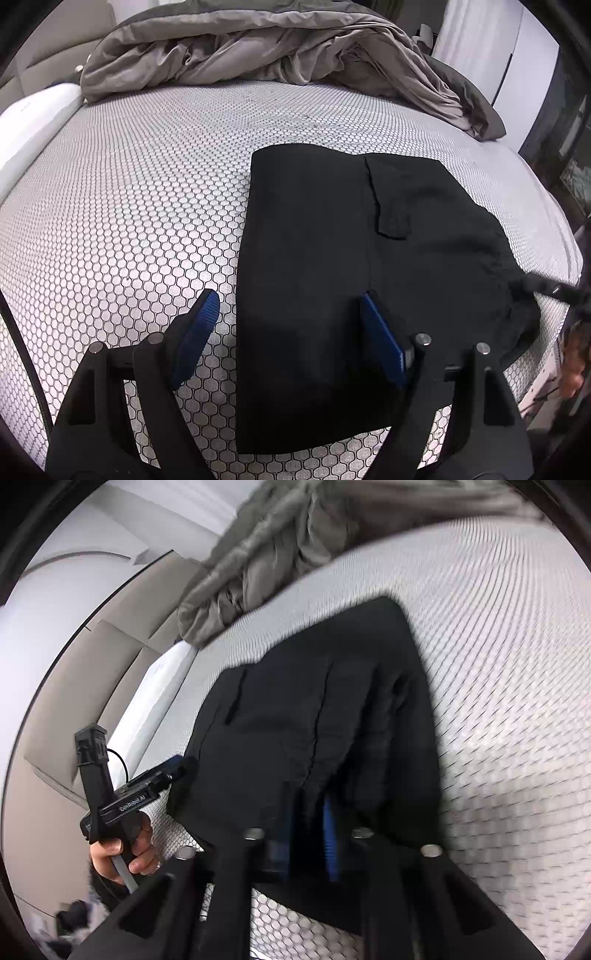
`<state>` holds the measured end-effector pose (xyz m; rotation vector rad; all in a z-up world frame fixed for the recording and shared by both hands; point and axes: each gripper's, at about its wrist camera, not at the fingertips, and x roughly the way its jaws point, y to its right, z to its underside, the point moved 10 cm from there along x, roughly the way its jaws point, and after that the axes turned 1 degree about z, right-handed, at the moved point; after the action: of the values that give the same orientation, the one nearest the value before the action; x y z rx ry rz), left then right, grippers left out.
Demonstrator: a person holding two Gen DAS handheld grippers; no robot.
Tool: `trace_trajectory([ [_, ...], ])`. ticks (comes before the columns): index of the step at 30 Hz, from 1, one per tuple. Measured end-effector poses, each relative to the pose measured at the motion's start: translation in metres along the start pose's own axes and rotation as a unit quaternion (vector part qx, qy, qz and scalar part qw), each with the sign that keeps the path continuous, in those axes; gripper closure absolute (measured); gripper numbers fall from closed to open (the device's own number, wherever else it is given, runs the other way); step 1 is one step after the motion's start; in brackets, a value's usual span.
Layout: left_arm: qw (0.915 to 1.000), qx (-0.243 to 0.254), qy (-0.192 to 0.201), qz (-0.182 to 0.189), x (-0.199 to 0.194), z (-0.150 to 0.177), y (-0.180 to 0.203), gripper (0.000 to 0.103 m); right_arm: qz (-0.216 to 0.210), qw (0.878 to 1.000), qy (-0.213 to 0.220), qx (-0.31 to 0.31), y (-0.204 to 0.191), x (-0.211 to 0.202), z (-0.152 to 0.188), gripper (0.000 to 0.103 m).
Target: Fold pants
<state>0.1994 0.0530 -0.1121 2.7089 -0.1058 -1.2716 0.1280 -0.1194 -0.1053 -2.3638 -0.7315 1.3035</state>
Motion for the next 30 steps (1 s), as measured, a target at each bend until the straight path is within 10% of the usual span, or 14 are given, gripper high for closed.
trace_trajectory([
  [6,1.0000,0.008,0.001,-0.003,0.001,0.001,0.004,0.027,0.008,0.999,0.012,0.049,0.032,-0.015,-0.004,0.059],
  [14,0.9999,0.015,0.000,-0.005,0.002,0.003,0.009,0.027,-0.104,0.991,0.027,0.081,0.007,-0.023,-0.020,0.058],
  [20,0.9998,0.020,0.001,-0.007,0.001,0.003,0.010,0.027,-0.117,0.987,-0.030,0.103,0.005,0.004,-0.001,0.057],
  [23,0.9998,0.016,0.009,-0.010,-0.002,0.000,0.009,0.027,-0.075,0.995,-0.020,0.062,-0.002,0.010,-0.004,0.089],
  [30,0.9975,-0.047,0.052,-0.011,-0.019,-0.014,-0.018,0.027,-0.058,0.997,0.037,-0.018,-0.040,-0.035,-0.013,0.091],
])
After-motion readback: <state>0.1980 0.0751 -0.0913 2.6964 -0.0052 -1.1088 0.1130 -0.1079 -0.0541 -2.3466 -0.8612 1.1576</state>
